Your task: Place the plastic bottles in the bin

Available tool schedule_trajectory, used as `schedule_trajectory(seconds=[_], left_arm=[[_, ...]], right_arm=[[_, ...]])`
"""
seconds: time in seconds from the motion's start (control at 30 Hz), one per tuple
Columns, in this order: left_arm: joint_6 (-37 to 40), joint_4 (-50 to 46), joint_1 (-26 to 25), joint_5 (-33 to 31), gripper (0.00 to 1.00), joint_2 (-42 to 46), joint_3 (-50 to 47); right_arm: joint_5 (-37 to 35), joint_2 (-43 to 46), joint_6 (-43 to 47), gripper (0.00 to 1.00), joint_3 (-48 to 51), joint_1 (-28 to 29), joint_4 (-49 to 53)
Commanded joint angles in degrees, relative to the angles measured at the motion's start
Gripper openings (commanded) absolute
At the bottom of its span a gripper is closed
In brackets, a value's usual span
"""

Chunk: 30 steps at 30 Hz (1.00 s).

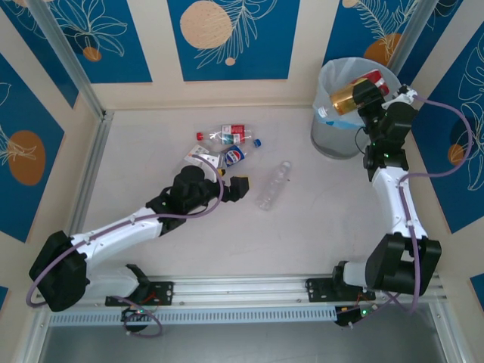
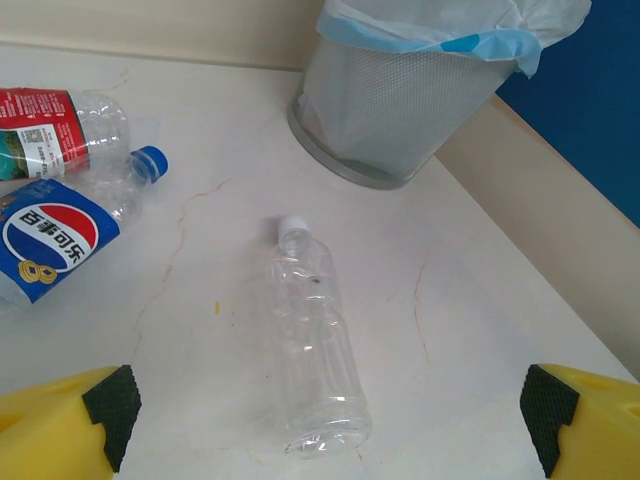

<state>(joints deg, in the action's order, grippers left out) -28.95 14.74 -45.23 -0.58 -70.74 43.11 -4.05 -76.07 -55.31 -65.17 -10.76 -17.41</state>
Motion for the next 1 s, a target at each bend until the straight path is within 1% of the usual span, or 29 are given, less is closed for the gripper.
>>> schedule_trajectory(seconds=[0.0,0.13,0.27,0.4,0.5,0.67,0.83,0.97], left_arm=[[-1.1,0.5,0.1,-0.6,0.99,-0.2,-0.2],[-1.3,0.5,0.1,-0.3,0.99,-0.4,-0.3],[-1.2,0.2,0.1,0.0,0.99,-0.4,-0.2],[-1.1,0.0,0.1,0.1,0.99,-0.3,-0.1],[-1.1,-0.3,0.1,0.2,0.99,-0.3,-0.1],[-1.2,-0.6,0.1,0.0,0.99,-0.4,0.0],[-1.4,-0.9,0.1,0.0,0.99,-0.4,0.0],[-1.3,-1.1,0.1,0.0,0.99,-0.6,0.1]], right_arm=[[-1.9,-2.8,-6.9,0.55,-4.8,-1.2,-6.1],[-3.5,-6.7,-6.4,0.55,-9.0,-1.4,-5.4],[-7.1,-10.2,-6.5,0.54,-11.4,-1.3,-5.7],[-11.0,-14.7,-4.5,0.53,-14.3,-1.2,-6.4],[-13.6,-17.8,-2.6,0.56,-17.1,-1.0,-6.2],[-15.4,-21.7,2.5,0.56,-21.2,-0.1,-5.4],[-17.4,-23.7,7.9,0.56,-22.8,1.2,-4.0],[-19.4,-25.4,14.5,0.56,-24.0,2.6,-3.7]])
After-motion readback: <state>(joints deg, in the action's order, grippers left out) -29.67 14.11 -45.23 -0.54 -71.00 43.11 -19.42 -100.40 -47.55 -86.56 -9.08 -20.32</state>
